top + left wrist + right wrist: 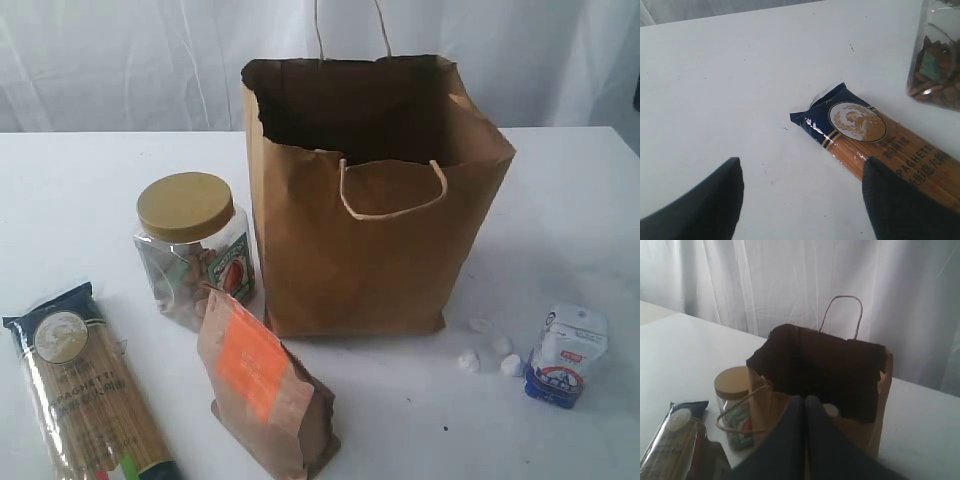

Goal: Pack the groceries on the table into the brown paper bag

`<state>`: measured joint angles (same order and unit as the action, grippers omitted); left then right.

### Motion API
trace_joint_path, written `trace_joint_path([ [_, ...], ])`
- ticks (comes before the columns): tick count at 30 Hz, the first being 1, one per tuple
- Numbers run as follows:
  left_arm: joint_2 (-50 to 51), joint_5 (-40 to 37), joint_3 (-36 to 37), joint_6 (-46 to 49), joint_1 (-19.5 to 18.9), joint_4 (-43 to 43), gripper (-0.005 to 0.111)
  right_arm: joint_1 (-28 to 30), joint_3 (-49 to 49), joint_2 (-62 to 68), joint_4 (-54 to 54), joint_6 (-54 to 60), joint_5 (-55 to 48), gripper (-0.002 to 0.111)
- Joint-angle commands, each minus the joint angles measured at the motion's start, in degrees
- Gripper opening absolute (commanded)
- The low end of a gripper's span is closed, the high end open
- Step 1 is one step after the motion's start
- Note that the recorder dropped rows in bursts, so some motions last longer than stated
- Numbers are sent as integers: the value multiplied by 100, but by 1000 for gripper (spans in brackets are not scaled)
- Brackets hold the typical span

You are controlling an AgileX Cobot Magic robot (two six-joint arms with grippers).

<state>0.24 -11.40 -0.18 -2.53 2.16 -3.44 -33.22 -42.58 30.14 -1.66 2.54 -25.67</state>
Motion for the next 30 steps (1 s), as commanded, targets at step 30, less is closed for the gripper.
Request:
trace_joint_path([
  [30, -24, 17, 18, -12, 52, -3, 70, 295, 2407, -423, -144, -17, 1932, 0],
])
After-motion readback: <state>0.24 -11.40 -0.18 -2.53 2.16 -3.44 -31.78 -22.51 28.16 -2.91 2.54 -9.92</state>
